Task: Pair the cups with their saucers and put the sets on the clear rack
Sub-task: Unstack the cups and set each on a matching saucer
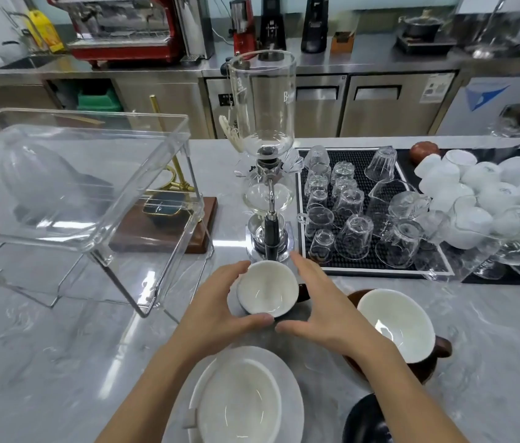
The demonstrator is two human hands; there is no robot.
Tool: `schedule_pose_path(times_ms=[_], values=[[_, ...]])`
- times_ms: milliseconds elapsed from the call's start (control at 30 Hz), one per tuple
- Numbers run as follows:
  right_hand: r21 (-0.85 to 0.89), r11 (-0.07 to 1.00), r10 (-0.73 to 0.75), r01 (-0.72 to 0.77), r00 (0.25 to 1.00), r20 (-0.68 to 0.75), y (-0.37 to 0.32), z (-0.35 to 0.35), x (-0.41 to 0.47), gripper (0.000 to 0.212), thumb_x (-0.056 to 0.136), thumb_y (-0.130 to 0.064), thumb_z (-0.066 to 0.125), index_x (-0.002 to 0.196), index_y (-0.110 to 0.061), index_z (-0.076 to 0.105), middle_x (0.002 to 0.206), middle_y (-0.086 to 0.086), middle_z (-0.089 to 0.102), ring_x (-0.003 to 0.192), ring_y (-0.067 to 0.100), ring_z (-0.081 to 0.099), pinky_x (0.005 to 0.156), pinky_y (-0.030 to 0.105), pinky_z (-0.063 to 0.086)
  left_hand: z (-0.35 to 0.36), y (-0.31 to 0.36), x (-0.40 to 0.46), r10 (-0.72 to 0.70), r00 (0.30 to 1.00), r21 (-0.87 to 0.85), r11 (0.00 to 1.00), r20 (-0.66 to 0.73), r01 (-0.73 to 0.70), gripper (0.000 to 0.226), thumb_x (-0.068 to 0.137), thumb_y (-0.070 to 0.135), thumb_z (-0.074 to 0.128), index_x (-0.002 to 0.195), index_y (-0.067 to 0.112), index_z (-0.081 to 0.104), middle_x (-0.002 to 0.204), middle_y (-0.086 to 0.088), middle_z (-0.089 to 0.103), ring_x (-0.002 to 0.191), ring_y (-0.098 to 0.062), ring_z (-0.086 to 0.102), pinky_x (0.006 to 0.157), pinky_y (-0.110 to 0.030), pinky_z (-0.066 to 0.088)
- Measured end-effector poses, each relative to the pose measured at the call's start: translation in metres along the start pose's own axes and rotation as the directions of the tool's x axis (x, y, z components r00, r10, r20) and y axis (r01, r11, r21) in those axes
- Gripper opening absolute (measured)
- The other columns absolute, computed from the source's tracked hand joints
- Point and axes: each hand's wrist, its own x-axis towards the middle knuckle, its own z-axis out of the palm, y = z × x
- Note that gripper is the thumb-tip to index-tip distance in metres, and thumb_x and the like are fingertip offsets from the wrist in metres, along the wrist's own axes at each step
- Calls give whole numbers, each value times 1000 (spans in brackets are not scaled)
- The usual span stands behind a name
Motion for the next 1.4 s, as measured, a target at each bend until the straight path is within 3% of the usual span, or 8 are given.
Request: schedule_pose_path(times_ms=[200,300,367,600,833,1000,1233,1400], values=[[-11,999,35,-35,999,21,4,11,8,118,69,-59,77,157,-31,3,162,-13,18,146,4,23,109,20,26,1,7,13,35,996,19,999,79,-36,95,51,67,87,125,75,29,126,53,35,119,28,35,93,-8,36],[10,998,61,-61,998,-4,5,15,9,94,73,-36,74,146,-43,15,148,-5,38,136,12,37,100,22,35,7,4,20,3,992,65,998,130,-12,113,48,67,88,145,43,36,144,25,39,126,10,41,106,-26,41],[-5,994,106,-106,994,-21,8,18,9,82,77,-11,65,144,-34,23,142,-2,44,133,18,42,103,27,39,10,4,24,-23,985,91,996,168,8,126,46,66,89,152,28,32,153,12,36,135,-4,38,111,-26,33],[-61,974,207,-218,965,-159,8,24,14,32,78,5,49,103,-12,63,105,8,65,101,29,59,84,40,48,21,4,33,-51,976,118,993,211,26,141,36,74,84,154,26,24,153,12,31,134,-6,36,104,-19,28],[-48,962,251,-268,942,-223,10,27,16,33,79,6,47,96,-12,69,97,9,70,94,29,60,78,38,48,19,5,35,-23,979,113,994,201,0,124,40,61,90,145,28,33,129,20,36,109,7,35,92,-14,31],[45,970,243,-240,930,-275,7,29,8,30,79,6,51,92,-14,70,90,3,71,87,23,62,74,32,47,14,15,29,16,989,58,998,148,-25,105,42,61,81,134,26,46,119,21,42,103,12,36,83,8,26],[160,980,175,-121,905,-389,-5,22,-7,33,80,5,56,95,-18,74,85,-7,74,80,10,67,76,23,52,0,28,15,82,994,45,995,78,-85,104,48,57,85,138,34,41,127,22,42,110,9,41,88,-4,32],[288,956,173,-62,909,-380,-14,11,-22,34,80,10,56,96,-15,75,81,-10,73,76,10,70,75,22,55,-8,47,-1,169,986,12,986,-13,-169,95,50,51,90,129,48,38,128,31,44,119,11,45,94,0,31]])
